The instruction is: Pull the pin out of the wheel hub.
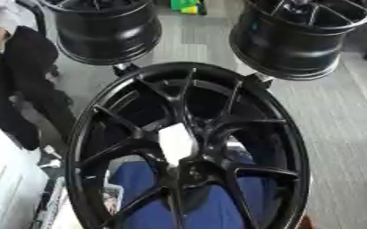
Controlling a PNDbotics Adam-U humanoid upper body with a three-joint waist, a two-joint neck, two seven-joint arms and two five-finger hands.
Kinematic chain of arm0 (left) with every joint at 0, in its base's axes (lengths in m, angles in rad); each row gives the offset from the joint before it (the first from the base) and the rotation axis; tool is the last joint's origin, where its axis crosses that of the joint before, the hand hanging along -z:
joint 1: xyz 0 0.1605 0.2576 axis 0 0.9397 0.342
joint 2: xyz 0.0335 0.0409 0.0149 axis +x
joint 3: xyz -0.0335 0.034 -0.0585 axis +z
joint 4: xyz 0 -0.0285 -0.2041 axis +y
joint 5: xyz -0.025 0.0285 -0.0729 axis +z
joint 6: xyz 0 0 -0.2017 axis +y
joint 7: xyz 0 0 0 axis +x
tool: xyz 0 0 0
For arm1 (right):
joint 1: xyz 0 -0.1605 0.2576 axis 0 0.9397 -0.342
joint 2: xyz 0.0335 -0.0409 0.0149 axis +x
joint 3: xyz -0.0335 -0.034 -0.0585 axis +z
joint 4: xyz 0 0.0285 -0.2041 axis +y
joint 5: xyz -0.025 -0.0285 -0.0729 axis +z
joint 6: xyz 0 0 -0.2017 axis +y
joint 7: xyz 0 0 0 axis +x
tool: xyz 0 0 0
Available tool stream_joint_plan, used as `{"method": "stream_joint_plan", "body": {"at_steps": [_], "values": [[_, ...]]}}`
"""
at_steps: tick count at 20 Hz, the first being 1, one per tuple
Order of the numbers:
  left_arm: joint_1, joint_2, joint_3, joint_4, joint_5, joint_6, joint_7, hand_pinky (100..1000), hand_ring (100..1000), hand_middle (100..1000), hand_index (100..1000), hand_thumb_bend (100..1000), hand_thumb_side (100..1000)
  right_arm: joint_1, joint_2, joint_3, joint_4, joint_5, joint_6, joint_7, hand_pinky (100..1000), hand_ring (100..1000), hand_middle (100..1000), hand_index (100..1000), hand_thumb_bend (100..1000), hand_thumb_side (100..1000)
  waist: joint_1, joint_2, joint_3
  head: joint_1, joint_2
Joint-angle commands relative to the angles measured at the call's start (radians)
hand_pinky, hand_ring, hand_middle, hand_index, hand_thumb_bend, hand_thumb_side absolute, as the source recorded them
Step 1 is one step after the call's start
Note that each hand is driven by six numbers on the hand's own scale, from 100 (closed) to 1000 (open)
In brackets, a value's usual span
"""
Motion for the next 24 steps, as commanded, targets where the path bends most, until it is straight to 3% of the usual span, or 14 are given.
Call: {"method": "stream_joint_plan", "body": {"at_steps": [1, 7, 9, 12, 18, 24], "values": [[-0.021, 0.014, 0.018, -0.019, 0.011, -0.001, 0.013, 770, 753, 694, 814, 404, 359, -0.011, -0.041, -0.014, -0.012, 0.009, 0.002, -0.002, 860, 723, 679, 710, 100, 423, 0.001, -0.018, -0.001, -0.006, -0.014], [-0.013, 0.004, 0.022, -0.030, 0.043, 0.006, 0.063, 752, 720, 662, 794, 312, 358, -0.014, -0.045, -0.013, -0.012, 0.008, 0.004, 0.005, 860, 723, 676, 710, 100, 429, 0.001, -0.020, -0.003, -0.022, -0.016], [-0.006, -0.001, 0.026, -0.042, 0.074, 0.016, 0.119, 746, 714, 661, 794, 226, 300, -0.017, -0.047, -0.013, -0.012, 0.008, 0.003, 0.006, 860, 723, 676, 711, 100, 423, 0.002, -0.020, -0.004, -0.024, -0.019], [0.020, -0.011, 0.025, -0.079, 0.141, 0.041, 0.249, 740, 706, 656, 788, 160, 303, -0.023, -0.052, -0.013, -0.012, 0.009, 0.001, 0.009, 860, 724, 677, 711, 100, 411, 0.002, -0.019, -0.008, -0.024, -0.026], [0.093, -0.027, 0.009, -0.192, 0.209, 0.116, 0.430, 724, 685, 636, 778, 133, 302, -0.028, -0.061, -0.015, -0.012, 0.011, 0.001, 0.017, 860, 725, 677, 712, 100, 394, 0.001, -0.018, -0.015, -0.022, -0.023], [0.168, -0.055, 0.005, -0.301, 0.258, 0.179, 0.511, 719, 678, 631, 782, 100, 318, -0.033, -0.071, -0.014, -0.012, 0.013, 0.003, 0.027, 860, 725, 677, 713, 100, 363, -0.003, -0.016, -0.019, -0.018, -0.014]]}}
